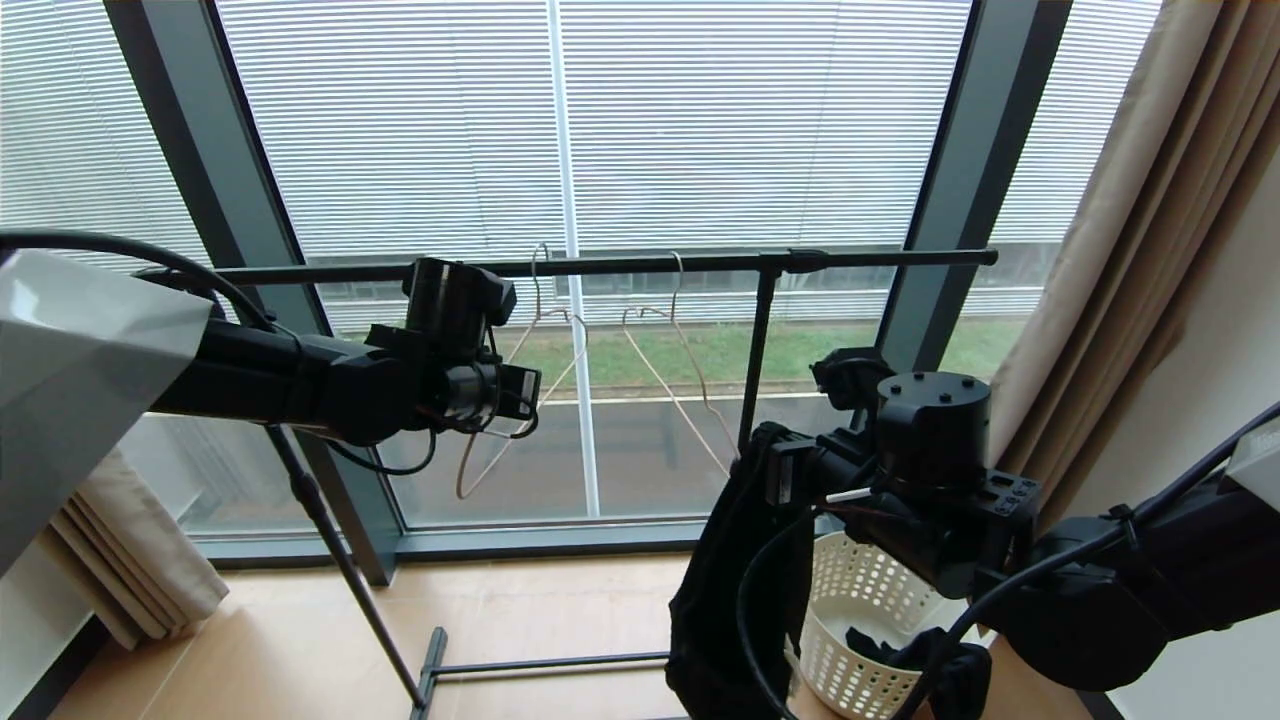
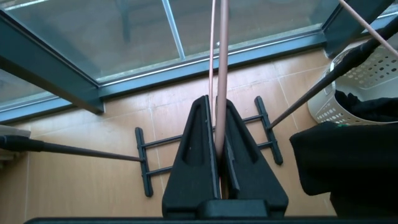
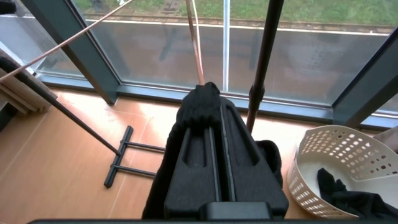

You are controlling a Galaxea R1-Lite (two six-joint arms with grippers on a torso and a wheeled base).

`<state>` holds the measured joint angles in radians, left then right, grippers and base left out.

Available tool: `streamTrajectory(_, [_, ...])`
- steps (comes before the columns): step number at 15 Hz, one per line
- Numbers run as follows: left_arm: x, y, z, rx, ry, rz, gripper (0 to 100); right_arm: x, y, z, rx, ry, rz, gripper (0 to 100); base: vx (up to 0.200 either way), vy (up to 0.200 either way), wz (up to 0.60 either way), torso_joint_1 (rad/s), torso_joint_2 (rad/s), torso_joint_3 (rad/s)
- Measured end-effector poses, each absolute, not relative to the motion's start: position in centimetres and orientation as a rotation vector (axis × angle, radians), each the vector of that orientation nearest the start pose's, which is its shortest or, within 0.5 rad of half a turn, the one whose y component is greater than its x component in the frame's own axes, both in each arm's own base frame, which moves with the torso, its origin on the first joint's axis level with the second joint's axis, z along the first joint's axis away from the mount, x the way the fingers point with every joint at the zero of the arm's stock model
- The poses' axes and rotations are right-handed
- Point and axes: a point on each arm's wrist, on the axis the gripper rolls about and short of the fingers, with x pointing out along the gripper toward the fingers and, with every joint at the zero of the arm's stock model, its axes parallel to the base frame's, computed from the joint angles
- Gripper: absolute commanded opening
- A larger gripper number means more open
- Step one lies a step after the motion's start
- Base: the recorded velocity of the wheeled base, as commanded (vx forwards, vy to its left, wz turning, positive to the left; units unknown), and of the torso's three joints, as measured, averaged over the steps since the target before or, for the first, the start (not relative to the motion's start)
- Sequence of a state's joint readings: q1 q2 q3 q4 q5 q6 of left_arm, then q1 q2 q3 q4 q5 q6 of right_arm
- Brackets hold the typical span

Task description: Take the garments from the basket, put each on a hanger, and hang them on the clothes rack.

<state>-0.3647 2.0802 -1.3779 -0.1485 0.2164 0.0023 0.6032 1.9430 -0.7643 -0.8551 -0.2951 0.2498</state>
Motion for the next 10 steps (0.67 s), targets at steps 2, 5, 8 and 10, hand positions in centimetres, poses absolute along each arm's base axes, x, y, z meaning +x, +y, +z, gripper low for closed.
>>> streamTrajectory(2, [38.71, -14.17, 15.98, 0.156, 0.513, -0.144, 0, 28.58, 18.92, 11.21, 0.102, 0.334, 0.266, 0, 0.0, 0.0, 0.0, 0.0, 0.0, 0.0])
streamTrajectory(5, [39.29, -14.26, 16.52, 0.142, 0.479, -0.14, 0, 28.53, 19.09, 11.03, 0.099, 0.339, 0.27, 0, 0.0, 0.0, 0.0, 0.0, 0.0, 0.0])
streamTrajectory(8, [39.15, -14.25, 16.15, 0.143, 0.489, -0.14, 0, 28.52, 19.15, 10.96, 0.098, 0.341, 0.271, 0, 0.0, 0.0, 0.0, 0.0, 0.0, 0.0])
streamTrajectory(10, [38.4, -13.97, 15.89, 0.149, 0.509, -0.141, 0, 28.57, 19.18, 10.76, 0.095, 0.346, 0.27, 0, 0.0, 0.0, 0.0, 0.0, 0.0, 0.0])
